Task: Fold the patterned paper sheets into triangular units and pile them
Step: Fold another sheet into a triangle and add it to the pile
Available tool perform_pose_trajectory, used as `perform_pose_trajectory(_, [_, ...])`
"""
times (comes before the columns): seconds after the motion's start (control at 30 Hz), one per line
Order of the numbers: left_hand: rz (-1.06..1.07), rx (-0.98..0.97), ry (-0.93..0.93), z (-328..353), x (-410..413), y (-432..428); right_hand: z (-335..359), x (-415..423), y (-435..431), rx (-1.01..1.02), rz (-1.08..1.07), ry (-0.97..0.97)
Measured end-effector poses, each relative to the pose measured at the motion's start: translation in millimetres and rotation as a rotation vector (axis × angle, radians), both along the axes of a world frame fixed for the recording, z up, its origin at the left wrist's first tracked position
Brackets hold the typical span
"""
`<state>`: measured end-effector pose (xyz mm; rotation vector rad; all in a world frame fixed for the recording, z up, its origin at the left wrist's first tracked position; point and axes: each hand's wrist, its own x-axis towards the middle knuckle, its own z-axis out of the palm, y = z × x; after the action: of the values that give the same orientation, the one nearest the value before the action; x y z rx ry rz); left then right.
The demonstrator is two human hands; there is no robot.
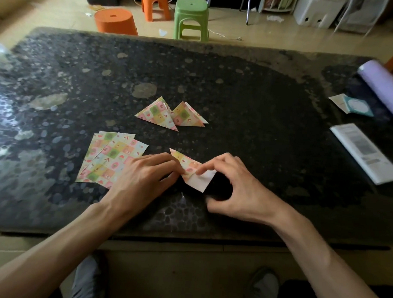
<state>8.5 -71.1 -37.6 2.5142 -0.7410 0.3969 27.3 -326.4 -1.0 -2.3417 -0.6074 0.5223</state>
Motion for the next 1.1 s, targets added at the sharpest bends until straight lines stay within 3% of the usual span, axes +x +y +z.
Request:
perform_pose_trajectory(0.13, [0.003,0.001,0.048,-3,1,4,-10,-7,6,0.009,0.057,-0.259])
perform_pose_trajectory(0.3, [-0.061,0.033,0.146,-8,9,12,-19,-9,9,0.063,0.042,-0.329])
perform_pose_trajectory(0.57, [0.004,-0.056,0.238,-6,0,5,-20,-6,12,-0.007,0.088,-0.233])
perform_pose_trajectory(0.77, [0.055,-0.087,0.252,-10,-4,1,-23,-4,19,0.008,-0.054,-0.143])
perform_pose_trajectory(1.1, [0.09,-0.114,0.29,-11,-3,0,-24,-8,32,-0.04,-0.277,-0.178])
